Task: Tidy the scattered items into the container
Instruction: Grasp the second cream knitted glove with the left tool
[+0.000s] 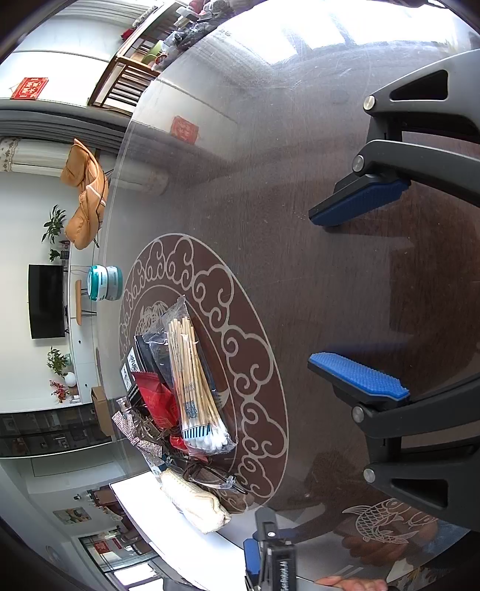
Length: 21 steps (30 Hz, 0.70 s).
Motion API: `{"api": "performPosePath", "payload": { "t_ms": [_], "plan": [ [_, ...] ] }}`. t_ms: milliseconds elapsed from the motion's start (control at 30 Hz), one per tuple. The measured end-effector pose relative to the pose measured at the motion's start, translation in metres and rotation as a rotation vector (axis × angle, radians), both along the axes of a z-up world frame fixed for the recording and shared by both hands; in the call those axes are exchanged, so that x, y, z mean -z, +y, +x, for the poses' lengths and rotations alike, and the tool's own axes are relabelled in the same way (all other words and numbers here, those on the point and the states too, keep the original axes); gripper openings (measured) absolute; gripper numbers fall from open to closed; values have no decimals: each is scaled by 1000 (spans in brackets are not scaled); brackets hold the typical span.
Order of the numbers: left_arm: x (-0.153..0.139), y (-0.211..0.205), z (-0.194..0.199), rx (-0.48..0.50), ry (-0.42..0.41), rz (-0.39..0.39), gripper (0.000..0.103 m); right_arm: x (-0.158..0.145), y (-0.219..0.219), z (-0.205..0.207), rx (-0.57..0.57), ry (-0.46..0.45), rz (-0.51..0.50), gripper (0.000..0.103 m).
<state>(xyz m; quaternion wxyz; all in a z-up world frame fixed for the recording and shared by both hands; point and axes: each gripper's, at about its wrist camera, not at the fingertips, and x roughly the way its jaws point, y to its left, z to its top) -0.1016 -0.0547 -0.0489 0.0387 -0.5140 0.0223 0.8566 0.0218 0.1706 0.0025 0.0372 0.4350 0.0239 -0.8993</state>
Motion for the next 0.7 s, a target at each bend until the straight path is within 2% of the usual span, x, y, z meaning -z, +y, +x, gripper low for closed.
{"api": "performPosePath", "payload": {
  "t_ms": [67, 200, 700],
  "plan": [
    [-1, -4, -3, -3, -9, -2, 103, 0, 0, 0, 0, 0, -1, 72],
    [-2, -19, -15, -87, -11, -3, 103, 0, 0, 0, 0, 1, 0, 72],
    [-3, -4, -85, -18, -30, -7, 103, -1, -5, 2, -18, 6, 0, 72]
  ]
}}
